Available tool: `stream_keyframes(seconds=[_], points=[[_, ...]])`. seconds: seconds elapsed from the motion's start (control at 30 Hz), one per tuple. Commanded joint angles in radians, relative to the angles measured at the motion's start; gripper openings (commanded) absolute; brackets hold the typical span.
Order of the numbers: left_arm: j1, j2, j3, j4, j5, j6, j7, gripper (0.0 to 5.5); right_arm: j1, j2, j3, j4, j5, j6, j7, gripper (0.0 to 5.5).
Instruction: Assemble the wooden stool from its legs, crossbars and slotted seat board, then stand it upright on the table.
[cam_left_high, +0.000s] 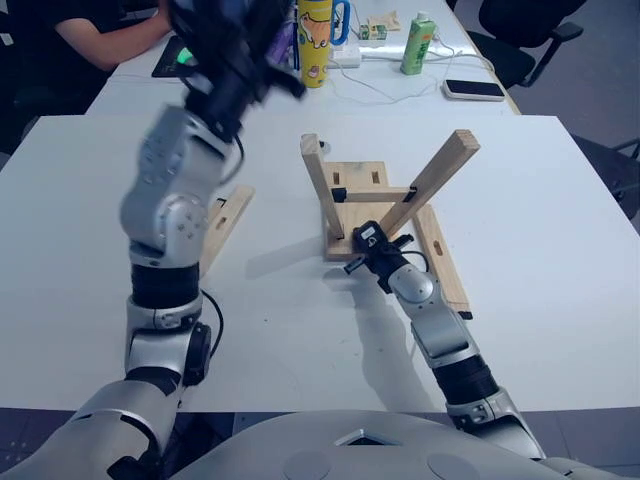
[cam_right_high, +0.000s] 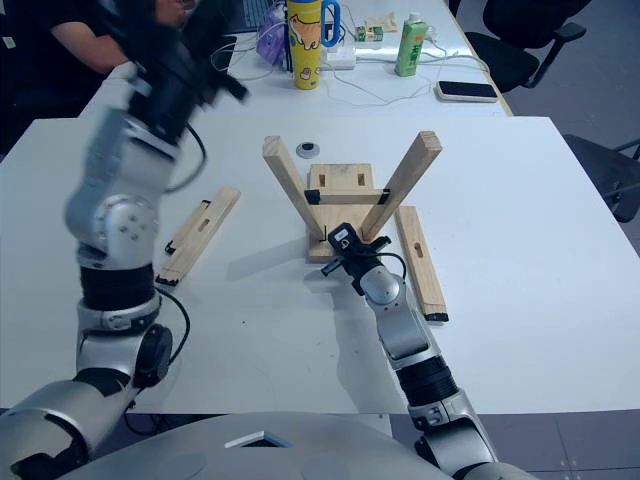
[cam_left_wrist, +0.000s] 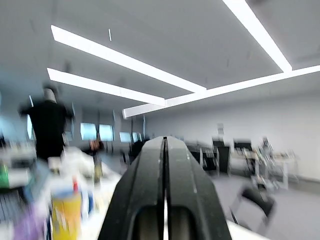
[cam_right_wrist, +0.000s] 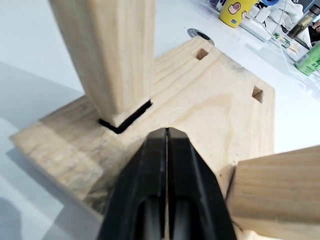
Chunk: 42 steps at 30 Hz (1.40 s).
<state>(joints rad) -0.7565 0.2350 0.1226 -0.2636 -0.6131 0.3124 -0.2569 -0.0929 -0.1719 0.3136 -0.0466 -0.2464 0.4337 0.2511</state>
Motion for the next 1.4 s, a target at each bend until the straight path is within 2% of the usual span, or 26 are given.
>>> stream_keyframes(seconds=[0.03,0.1,0.13,0.17,0.2,0.27,0.3,0.37,0.6,0.73,0.87,0.97,1.13,1.4], points=[[-0.215,0.049,0.082,-0.048,-0.065,0.002,0.015,0.01,0.093,-0.018,0.040,0.118,0.020,0.089,0.061,0.00],[-0.196,0.023,0.055,-0.023,-0.091,0.057,0.022,0.01,0.091,-0.021,0.041,0.120,0.019,0.087,0.064,0.00],[-0.129,-0.009,0.003,0.007,-0.101,0.125,0.032,0.01,0.087,-0.022,0.044,0.123,0.018,0.086,0.067,0.00],[-0.052,-0.035,-0.062,0.050,-0.111,0.223,0.048,0.01,0.083,-0.024,0.047,0.124,0.017,0.086,0.070,0.00],[0.072,-0.039,-0.179,0.103,-0.112,0.373,0.050,0.01,0.078,-0.024,0.050,0.121,0.017,0.087,0.073,0.00],[0.327,-0.021,-0.359,0.188,-0.074,0.526,0.032,0.01,0.066,-0.020,0.059,0.117,0.015,0.091,0.078,0.00],[0.432,0.019,-0.447,0.214,-0.029,0.536,0.000,0.01,0.057,-0.017,0.064,0.115,0.016,0.093,0.082,0.00],[0.500,0.068,-0.531,0.256,0.042,0.520,-0.047,0.01,0.045,-0.010,0.062,0.119,0.019,0.094,0.080,0.00],[0.172,-0.022,-0.300,0.189,0.137,0.212,0.046,0.01,0.038,-0.001,0.040,0.159,0.028,0.070,0.064,0.00],[0.167,-0.062,-0.220,0.094,0.221,0.051,0.113,0.01,0.029,-0.001,0.039,0.176,0.030,0.048,0.060,0.00],[0.246,-0.060,-0.140,0.017,0.337,-0.073,0.201,0.01,0.017,0.005,0.043,0.184,0.038,0.018,0.057,0.00],[0.341,-0.063,-0.100,-0.012,0.381,-0.076,0.243,0.01,-0.020,0.021,0.047,0.202,0.037,0.010,0.054,0.00],[0.496,-0.080,-0.118,-0.067,0.375,0.000,0.227,0.01,-0.081,0.096,0.025,0.221,0.063,0.056,0.032,0.00],[0.554,-0.117,-0.148,-0.076,0.356,0.073,0.194,0.01,-0.219,0.238,-0.063,0.351,0.124,0.122,-0.050,0.00]])
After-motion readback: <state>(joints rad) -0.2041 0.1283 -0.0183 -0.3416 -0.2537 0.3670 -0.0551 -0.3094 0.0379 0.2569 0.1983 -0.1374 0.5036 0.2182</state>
